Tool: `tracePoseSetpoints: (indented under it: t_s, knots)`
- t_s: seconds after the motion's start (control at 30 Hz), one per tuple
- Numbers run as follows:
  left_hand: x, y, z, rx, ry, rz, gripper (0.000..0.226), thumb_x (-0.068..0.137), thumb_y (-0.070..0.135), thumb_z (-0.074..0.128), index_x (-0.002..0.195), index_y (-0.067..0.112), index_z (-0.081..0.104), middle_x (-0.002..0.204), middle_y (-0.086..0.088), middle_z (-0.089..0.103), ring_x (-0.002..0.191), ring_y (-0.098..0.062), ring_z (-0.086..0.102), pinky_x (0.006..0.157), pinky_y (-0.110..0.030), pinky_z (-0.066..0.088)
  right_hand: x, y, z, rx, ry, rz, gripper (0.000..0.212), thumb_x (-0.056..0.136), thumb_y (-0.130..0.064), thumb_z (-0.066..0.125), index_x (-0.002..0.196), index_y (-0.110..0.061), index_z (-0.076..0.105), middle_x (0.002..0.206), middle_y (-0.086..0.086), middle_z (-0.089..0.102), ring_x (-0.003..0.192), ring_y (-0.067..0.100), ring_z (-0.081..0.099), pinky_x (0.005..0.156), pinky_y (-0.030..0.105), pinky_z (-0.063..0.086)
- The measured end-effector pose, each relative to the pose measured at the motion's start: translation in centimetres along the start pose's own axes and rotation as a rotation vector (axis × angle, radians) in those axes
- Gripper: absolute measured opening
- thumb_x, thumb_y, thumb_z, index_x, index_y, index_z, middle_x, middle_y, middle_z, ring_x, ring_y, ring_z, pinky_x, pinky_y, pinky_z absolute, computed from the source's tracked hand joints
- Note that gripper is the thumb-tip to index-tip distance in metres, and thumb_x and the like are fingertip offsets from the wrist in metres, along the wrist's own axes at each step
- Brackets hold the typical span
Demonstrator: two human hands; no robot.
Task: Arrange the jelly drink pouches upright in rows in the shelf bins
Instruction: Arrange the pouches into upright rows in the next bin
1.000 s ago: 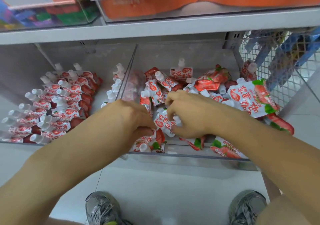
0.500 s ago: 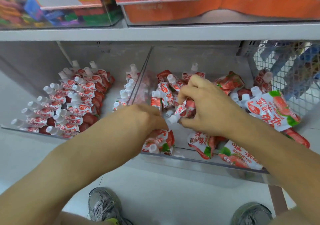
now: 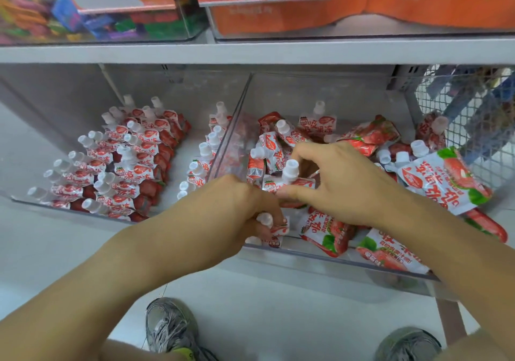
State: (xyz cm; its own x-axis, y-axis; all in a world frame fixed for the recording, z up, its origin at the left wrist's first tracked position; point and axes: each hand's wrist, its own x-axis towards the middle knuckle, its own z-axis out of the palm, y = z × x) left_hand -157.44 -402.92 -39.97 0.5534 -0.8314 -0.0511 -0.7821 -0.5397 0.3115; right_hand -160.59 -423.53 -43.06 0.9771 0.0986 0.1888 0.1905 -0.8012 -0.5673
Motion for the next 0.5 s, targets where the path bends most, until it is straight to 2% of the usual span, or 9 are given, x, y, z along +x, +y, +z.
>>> tracePoseSetpoints:
  t_s: [0.1, 0.17, 0.2, 0.23, 0.3, 0.37, 0.43, 0.5]
  knots:
    - [0.4, 0.5, 0.3, 0.052, 0.048, -0.045, 0.021, 0.085, 0.019, 0.071, 0.097, 0.036, 0.067, 0.080, 0.011, 0.070, 0.070, -0.009, 0.062, 0.060, -0.023, 0.043, 0.1, -0.3, 0.8, -0.022, -0.009, 0.019, 0.028, 0.082, -0.049, 0.070, 0.091, -0.025, 0.058, 0.080, -0.012, 0.065, 0.070, 0.002, 0.056, 0.067, 0.036, 0.050]
    - [0.5, 0.8, 0.4, 0.065, 0.078, -0.065, 0.022, 0.089, 0.017, 0.066, 0.102, 0.035, 0.066, 0.087, 0.010, 0.071, 0.071, -0.012, 0.059, 0.058, -0.020, 0.029, 0.5, -0.3, 1.4, 0.024, -0.067, 0.028, 0.020, 0.084, -0.037, 0.070, 0.099, -0.030, 0.059, 0.085, -0.012, 0.067, 0.077, 0.004, 0.057, 0.072, 0.036, 0.051]
    - [0.5, 0.7, 0.6, 0.066, 0.089, -0.061, 0.024, 0.089, 0.015, 0.065, 0.104, 0.034, 0.066, 0.089, 0.009, 0.071, 0.068, -0.010, 0.054, 0.057, -0.018, 0.026, 0.7, -0.3, 1.6, 0.041, -0.123, 0.036, 0.023, 0.084, -0.034, 0.069, 0.105, -0.036, 0.059, 0.091, -0.011, 0.069, 0.085, 0.007, 0.059, 0.076, 0.038, 0.052]
    - [0.4, 0.9, 0.5, 0.061, 0.090, -0.063, 0.023, 0.089, 0.015, 0.065, 0.104, 0.033, 0.066, 0.088, 0.009, 0.071, 0.064, -0.009, 0.051, 0.056, -0.018, 0.027, 0.9, -0.2, 1.7, 0.040, -0.179, 0.043, 0.029, 0.084, -0.033, 0.069, 0.111, -0.040, 0.060, 0.100, -0.010, 0.070, 0.094, 0.010, 0.060, 0.082, 0.039, 0.052]
    - [0.0, 0.8, 0.5, 0.011, 0.085, -0.060, 0.017, 0.088, 0.022, 0.068, 0.102, 0.031, 0.068, 0.085, 0.007, 0.068, 0.067, -0.009, 0.057, 0.058, -0.018, 0.036, 1.1, -0.1, 1.2, 0.040, -0.268, 0.058, 0.034, 0.085, -0.036, 0.071, 0.118, -0.042, 0.064, 0.115, -0.013, 0.069, 0.105, 0.011, 0.061, 0.090, 0.040, 0.052]
    - [-0.8, 0.8, 0.8, 0.030, 0.133, -0.036, 0.021, 0.083, 0.031, 0.072, 0.103, 0.027, 0.065, 0.092, 0.007, 0.064, 0.080, -0.013, 0.061, 0.065, -0.022, 0.042, 1.3, 0.0, 0.5, 0.105, -0.324, 0.050, 0.035, 0.085, -0.034, 0.074, 0.118, -0.041, 0.067, 0.114, -0.018, 0.068, 0.102, 0.008, 0.063, 0.090, 0.038, 0.053]
    - [-1.5, 1.1, 0.9, 0.063, 0.262, -0.038, 0.037, 0.077, 0.039, 0.073, 0.107, 0.024, 0.056, 0.101, 0.008, 0.056, 0.083, -0.007, 0.053, 0.068, -0.016, 0.034, 1.4, -0.2, -0.1, 0.143, -0.363, 0.030, 0.039, 0.083, -0.032, 0.078, 0.119, -0.041, 0.068, 0.108, -0.021, 0.067, 0.100, 0.003, 0.062, 0.088, 0.033, 0.053]
    - [-1.6, 1.4, 1.0, 0.005, 0.345, -0.059, 0.043, 0.079, 0.041, 0.069, 0.114, 0.026, 0.050, 0.106, 0.010, 0.053, 0.086, -0.005, 0.049, 0.072, -0.012, 0.033, 1.5, -0.2, -0.2, 0.175, -0.393, 0.020, 0.046, 0.079, -0.031, 0.082, 0.122, -0.038, 0.068, 0.112, -0.020, 0.068, 0.106, 0.001, 0.062, 0.090, 0.031, 0.054]
